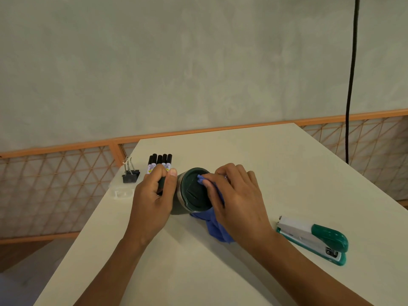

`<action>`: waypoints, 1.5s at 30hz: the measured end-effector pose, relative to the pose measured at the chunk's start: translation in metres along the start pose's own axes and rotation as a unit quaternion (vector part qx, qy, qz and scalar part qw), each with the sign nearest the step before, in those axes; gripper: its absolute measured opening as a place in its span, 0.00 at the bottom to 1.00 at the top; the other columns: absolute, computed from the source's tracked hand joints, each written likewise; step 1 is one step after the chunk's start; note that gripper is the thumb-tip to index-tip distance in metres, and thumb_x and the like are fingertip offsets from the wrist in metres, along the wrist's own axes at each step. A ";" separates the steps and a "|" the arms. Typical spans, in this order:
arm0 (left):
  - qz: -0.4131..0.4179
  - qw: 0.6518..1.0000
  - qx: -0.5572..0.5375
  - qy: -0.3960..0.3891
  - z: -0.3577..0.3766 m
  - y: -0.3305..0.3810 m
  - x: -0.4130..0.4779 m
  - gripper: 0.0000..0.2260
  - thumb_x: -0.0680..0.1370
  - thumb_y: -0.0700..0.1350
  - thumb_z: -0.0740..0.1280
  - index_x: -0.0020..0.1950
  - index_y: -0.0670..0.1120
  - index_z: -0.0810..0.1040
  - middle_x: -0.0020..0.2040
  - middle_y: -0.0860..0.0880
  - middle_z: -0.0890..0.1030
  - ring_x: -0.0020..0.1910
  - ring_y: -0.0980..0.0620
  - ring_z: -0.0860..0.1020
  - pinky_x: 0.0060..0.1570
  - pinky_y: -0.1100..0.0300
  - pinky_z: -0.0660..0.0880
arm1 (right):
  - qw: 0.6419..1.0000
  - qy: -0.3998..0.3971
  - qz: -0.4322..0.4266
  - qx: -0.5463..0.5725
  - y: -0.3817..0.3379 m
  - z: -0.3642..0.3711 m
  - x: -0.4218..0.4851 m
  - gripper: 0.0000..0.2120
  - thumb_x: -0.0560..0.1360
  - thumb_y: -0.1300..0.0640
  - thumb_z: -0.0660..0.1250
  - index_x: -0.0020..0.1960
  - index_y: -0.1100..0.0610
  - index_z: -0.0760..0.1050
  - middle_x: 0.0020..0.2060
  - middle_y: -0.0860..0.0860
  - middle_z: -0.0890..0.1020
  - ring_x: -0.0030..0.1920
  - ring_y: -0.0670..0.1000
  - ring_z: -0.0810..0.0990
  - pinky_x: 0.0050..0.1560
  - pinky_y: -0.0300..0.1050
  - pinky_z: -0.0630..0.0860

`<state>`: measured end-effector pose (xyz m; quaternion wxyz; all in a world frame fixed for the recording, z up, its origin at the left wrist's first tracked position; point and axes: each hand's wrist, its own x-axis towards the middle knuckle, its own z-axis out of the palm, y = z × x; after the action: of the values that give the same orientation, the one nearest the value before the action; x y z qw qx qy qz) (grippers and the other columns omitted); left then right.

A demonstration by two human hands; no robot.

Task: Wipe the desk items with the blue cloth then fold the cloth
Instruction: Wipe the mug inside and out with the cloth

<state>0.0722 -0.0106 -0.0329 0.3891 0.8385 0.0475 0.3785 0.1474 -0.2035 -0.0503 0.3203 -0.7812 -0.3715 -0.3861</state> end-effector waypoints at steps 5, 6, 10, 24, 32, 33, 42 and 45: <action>-0.005 1.000 0.031 0.004 -0.003 -0.005 0.001 0.18 0.88 0.60 0.60 0.44 0.49 0.72 0.37 0.49 0.77 0.40 0.45 0.76 0.39 0.55 0.75 | 0.999 -0.021 0.024 -0.039 -0.006 -0.002 -0.001 0.12 0.85 0.50 0.65 0.50 0.55 0.82 0.44 0.51 0.79 0.44 0.54 0.74 0.46 0.54 0.73; -0.003 0.999 0.036 0.004 -0.004 -0.006 0.001 0.18 0.88 0.58 0.60 0.43 0.49 0.72 0.37 0.49 0.77 0.39 0.46 0.75 0.39 0.56 0.73 | 0.998 -0.034 0.036 -0.026 -0.006 -0.002 -0.001 0.12 0.85 0.50 0.65 0.49 0.55 0.81 0.43 0.50 0.78 0.43 0.54 0.74 0.46 0.55 0.74; -0.012 0.999 0.031 0.001 -0.004 -0.006 0.003 0.15 0.86 0.55 0.60 0.44 0.49 0.72 0.36 0.51 0.76 0.37 0.53 0.75 0.38 0.68 0.71 | 0.986 -0.083 0.101 0.101 -0.003 -0.005 -0.001 0.12 0.86 0.46 0.62 0.53 0.50 0.82 0.46 0.44 0.79 0.48 0.47 0.75 0.51 0.49 0.75; -0.006 1.000 0.003 0.001 -0.003 -0.001 0.001 0.17 0.87 0.57 0.61 0.43 0.50 0.73 0.36 0.53 0.76 0.37 0.52 0.75 0.38 0.64 0.73 | 0.998 -0.030 -0.009 0.058 -0.002 -0.002 0.003 0.11 0.86 0.53 0.67 0.64 0.54 0.83 0.54 0.51 0.81 0.50 0.53 0.77 0.48 0.52 0.77; 0.002 1.000 0.026 -0.001 -0.003 -0.002 0.002 0.18 0.88 0.56 0.60 0.42 0.48 0.71 0.34 0.49 0.73 0.36 0.47 0.72 0.37 0.52 0.73 | 0.996 -0.055 0.028 0.061 -0.003 -0.007 0.004 0.12 0.85 0.49 0.63 0.54 0.54 0.81 0.46 0.48 0.79 0.45 0.51 0.75 0.45 0.51 0.76; 0.002 1.000 0.027 -0.004 -0.002 -0.002 0.002 0.18 0.88 0.56 0.60 0.43 0.48 0.71 0.35 0.49 0.74 0.36 0.46 0.73 0.37 0.50 0.74 | 0.996 -0.047 0.042 0.069 -0.002 -0.008 0.004 0.12 0.85 0.48 0.64 0.54 0.54 0.82 0.46 0.47 0.79 0.45 0.50 0.75 0.45 0.49 0.76; 0.006 1.000 -0.002 -0.023 0.000 0.003 -0.001 0.20 0.85 0.60 0.60 0.42 0.47 0.70 0.34 0.51 0.72 0.34 0.50 0.70 0.34 0.52 0.72 | 0.986 -0.055 0.036 0.151 -0.011 -0.009 0.005 0.08 0.86 0.57 0.66 0.62 0.54 0.82 0.53 0.48 0.78 0.51 0.50 0.77 0.52 0.48 0.77; 0.004 1.000 0.002 -0.027 0.000 0.003 -0.001 0.20 0.85 0.59 0.60 0.42 0.46 0.70 0.34 0.51 0.71 0.33 0.51 0.69 0.34 0.53 0.72 | 0.988 -0.074 -0.044 0.125 -0.009 -0.012 0.008 0.12 0.83 0.58 0.62 0.62 0.56 0.81 0.54 0.51 0.78 0.50 0.55 0.76 0.49 0.55 0.76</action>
<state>0.0713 -0.0135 -0.0312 0.3865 0.8496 0.0341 0.3572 0.1389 -0.2059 -0.0353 0.3700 -0.7444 -0.4736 -0.2909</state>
